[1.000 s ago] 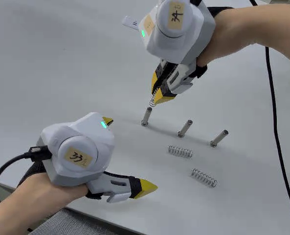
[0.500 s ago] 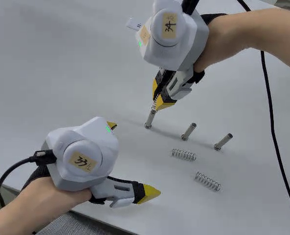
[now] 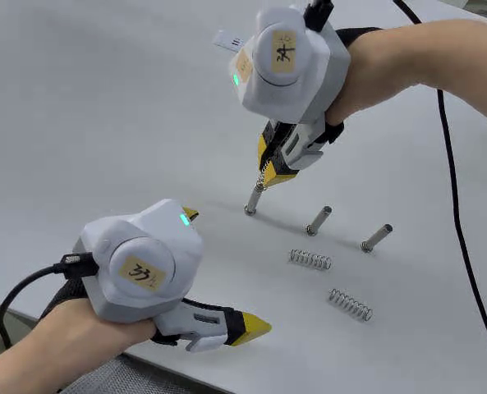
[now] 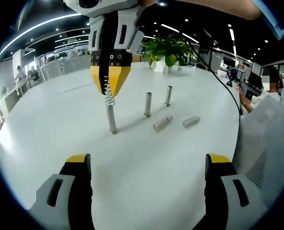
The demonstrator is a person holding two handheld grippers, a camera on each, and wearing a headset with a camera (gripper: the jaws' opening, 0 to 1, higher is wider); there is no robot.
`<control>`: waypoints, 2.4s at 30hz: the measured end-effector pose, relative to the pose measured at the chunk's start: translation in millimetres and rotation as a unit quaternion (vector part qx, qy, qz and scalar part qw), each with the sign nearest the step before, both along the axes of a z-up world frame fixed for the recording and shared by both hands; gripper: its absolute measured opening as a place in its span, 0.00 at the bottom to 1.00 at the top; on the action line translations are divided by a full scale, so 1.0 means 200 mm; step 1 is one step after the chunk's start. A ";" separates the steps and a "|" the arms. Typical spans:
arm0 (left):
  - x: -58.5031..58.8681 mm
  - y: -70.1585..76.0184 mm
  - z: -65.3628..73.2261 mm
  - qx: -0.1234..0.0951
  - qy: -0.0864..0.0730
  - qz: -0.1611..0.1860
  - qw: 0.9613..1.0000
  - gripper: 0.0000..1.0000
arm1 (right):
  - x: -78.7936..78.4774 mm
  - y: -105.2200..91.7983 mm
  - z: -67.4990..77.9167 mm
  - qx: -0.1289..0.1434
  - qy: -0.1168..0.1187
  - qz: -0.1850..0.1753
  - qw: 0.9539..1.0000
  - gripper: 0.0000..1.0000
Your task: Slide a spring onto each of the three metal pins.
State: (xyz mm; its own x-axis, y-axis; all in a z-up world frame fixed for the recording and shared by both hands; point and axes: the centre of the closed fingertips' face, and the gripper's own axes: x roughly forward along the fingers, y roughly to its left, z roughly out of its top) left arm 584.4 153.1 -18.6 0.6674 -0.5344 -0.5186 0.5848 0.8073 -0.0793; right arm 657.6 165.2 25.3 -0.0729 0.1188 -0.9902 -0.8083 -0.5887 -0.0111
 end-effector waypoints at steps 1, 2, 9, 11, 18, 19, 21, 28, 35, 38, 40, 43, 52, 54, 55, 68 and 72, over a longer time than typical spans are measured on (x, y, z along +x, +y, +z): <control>0.00 0.00 0.00 -0.001 0.000 0.001 1.000 0.98 | 0.00 0.00 0.00 0.000 0.002 0.000 1.000 0.07; 0.00 0.00 0.00 -0.001 0.000 0.001 1.000 0.98 | 0.01 0.00 -0.01 -0.001 0.002 0.000 1.000 0.07; 0.00 0.00 0.00 -0.001 0.001 0.001 1.000 0.98 | 0.03 0.01 -0.01 0.002 0.004 -0.001 1.000 0.07; 0.00 0.00 0.00 -0.001 0.002 0.001 1.000 0.98 | 0.03 0.02 -0.02 0.004 0.006 -0.002 1.000 0.07; -0.01 0.00 -0.01 -0.002 0.003 0.002 1.000 0.97 | 0.03 0.01 -0.03 -0.002 0.000 0.003 1.000 0.07; -0.01 0.00 -0.01 -0.003 0.004 0.001 1.000 0.97 | 0.04 0.01 -0.04 -0.002 0.000 0.003 1.000 0.07; -0.01 -0.01 -0.01 -0.003 0.004 0.001 1.000 0.97 | 0.04 0.01 -0.05 -0.003 0.000 0.003 1.000 0.07; -0.02 -0.01 -0.02 -0.004 0.005 0.001 1.000 0.97 | 0.04 0.01 -0.10 -0.013 -0.004 0.007 1.000 0.07; -0.02 0.00 -0.02 -0.004 0.007 0.002 1.000 0.96 | 0.01 0.02 -0.18 -0.025 -0.005 0.003 1.000 0.07; -0.03 0.00 -0.02 -0.006 0.008 0.004 1.000 0.96 | 0.01 0.02 -0.20 -0.028 -0.010 0.005 1.000 0.07; -0.03 0.00 -0.03 -0.006 0.008 0.004 1.000 0.96 | 0.00 0.02 -0.22 -0.030 -0.009 0.003 1.000 0.07; -0.03 0.01 -0.03 -0.008 0.011 0.006 1.000 0.96 | -0.01 0.02 -0.24 -0.033 -0.008 0.001 0.999 0.07; -0.04 0.01 -0.04 -0.010 0.013 0.007 1.000 0.95 | -0.01 0.02 -0.32 -0.033 -0.008 -0.004 0.999 0.08; -0.05 0.01 -0.04 -0.010 0.014 0.006 1.000 0.95 | -0.01 0.02 -0.34 -0.032 -0.006 -0.002 0.999 0.08; -0.05 0.01 -0.04 -0.010 0.014 0.005 1.000 0.95 | -0.01 0.02 -0.34 -0.033 -0.006 -0.003 0.999 0.08; -0.05 0.01 -0.03 -0.012 0.014 0.007 1.000 0.95 | -0.05 0.01 -0.30 -0.026 -0.004 -0.009 1.000 0.15; -0.05 0.01 -0.03 -0.012 0.013 0.008 1.000 0.95 | -0.07 0.00 -0.29 -0.020 0.009 -0.016 1.000 0.30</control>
